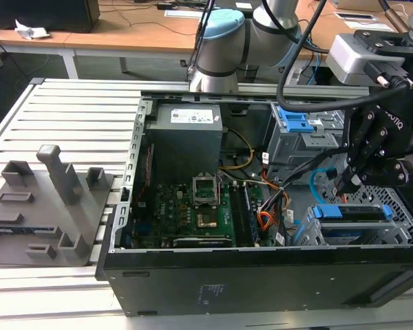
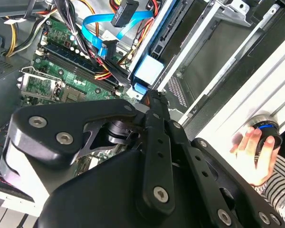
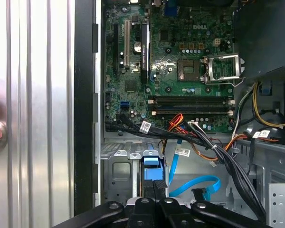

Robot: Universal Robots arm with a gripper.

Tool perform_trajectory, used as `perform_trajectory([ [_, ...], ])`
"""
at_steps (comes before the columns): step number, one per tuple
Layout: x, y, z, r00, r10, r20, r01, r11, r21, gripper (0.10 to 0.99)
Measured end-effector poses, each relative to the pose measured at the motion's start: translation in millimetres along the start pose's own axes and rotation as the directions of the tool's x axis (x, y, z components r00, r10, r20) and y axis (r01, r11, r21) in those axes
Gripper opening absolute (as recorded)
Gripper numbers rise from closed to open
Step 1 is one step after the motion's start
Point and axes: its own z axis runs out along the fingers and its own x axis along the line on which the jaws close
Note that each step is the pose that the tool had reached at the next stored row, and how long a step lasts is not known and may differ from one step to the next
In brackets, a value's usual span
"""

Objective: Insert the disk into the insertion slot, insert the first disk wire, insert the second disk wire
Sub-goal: 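Insert the disk into the insertion slot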

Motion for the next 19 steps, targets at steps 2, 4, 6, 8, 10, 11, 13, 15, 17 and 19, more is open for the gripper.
perform_trajectory([
  [2, 0.0, 0.0, 0.0, 1.0000, 0.000, 0.0000, 0.000, 1.0000, 0.000, 0.106],
  [4, 0.0, 0.0, 0.1, 1.0000, 0.000, 0.0001, 0.000, 1.0000, 0.000, 0.106],
  [6, 0.0, 0.0, 0.1, 1.0000, 0.000, 0.0000, 0.000, 1.0000, 0.000, 0.106],
  [8, -0.3, -2.1, 0.2, 1.0000, 0.000, 0.0003, 0.000, 1.0000, 0.000, 0.106],
  [10, -1.7, -10.2, 0.3, 1.0000, 0.000, 0.0003, 0.000, 1.0000, -0.003, 0.106],
  [11, -1.6, -10.3, 3.7, 1.0000, 0.000, -0.0001, 0.000, 1.0000, -0.003, 0.106],
  [13, -1.7, -10.7, 9.9, 1.0000, 0.000, 0.0000, 0.000, 1.0000, -0.003, 0.106],
  [15, -1.7, -10.9, 15.6, 1.0000, 0.000, 0.0001, 0.000, 1.0000, -0.003, 0.106],
  [17, -1.7, -11.1, 21.3, 1.0000, 0.000, 0.0000, 0.000, 1.0000, -0.003, 0.106],
  [19, -1.7, -11.2, 21.8, 1.0000, 0.000, -0.0002, 0.000, 1.0000, -0.003, 0.106],
])
